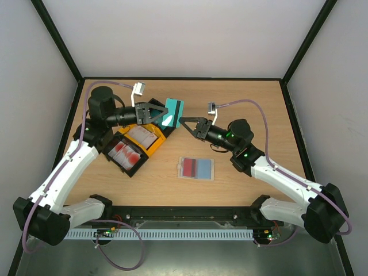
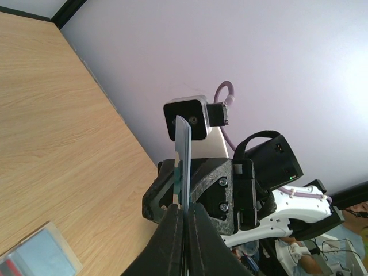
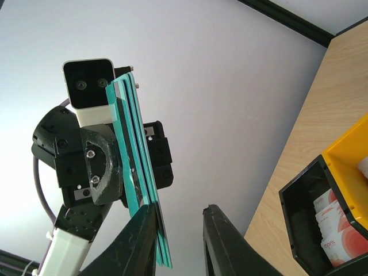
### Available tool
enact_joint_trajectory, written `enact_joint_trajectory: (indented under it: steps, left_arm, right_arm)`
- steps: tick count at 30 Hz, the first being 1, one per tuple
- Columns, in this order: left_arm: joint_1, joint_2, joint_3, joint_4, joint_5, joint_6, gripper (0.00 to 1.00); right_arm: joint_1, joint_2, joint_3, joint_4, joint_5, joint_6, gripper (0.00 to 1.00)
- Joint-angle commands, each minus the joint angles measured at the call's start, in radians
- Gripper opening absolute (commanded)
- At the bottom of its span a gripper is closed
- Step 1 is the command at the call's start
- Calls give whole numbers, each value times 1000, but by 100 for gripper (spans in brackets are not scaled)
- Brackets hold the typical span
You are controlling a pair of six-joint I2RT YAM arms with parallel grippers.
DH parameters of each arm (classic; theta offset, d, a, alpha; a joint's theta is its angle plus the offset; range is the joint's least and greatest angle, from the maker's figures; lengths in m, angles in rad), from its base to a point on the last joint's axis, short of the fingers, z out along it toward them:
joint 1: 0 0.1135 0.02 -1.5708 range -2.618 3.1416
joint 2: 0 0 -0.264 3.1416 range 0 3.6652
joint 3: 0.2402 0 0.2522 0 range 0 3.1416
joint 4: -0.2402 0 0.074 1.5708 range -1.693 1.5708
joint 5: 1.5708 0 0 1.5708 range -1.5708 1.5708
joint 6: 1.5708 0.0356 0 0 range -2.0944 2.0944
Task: Put the credit cards into the card holder
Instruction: Pick up the credit card from the storage box.
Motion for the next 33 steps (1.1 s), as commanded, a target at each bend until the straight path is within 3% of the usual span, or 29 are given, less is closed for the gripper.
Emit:
enact_joint_trajectory:
  steps: [1, 10, 14, 33]
  left_arm:
    - [-6, -31, -5, 69, 91, 1, 2]
    - [-6, -35, -8, 64, 104, 13, 2]
    - [-6, -31, 9, -17, 76, 79, 2]
    - [-6, -25, 2, -35, 118, 129, 2]
  right_arm:
    - [-1, 25, 14, 10, -26, 3, 21]
    - [-1, 14, 10, 29, -59, -9, 19]
    - [-3, -18, 19, -42, -44, -85, 19]
    - [-3, -44, 64, -131, -106, -204, 18]
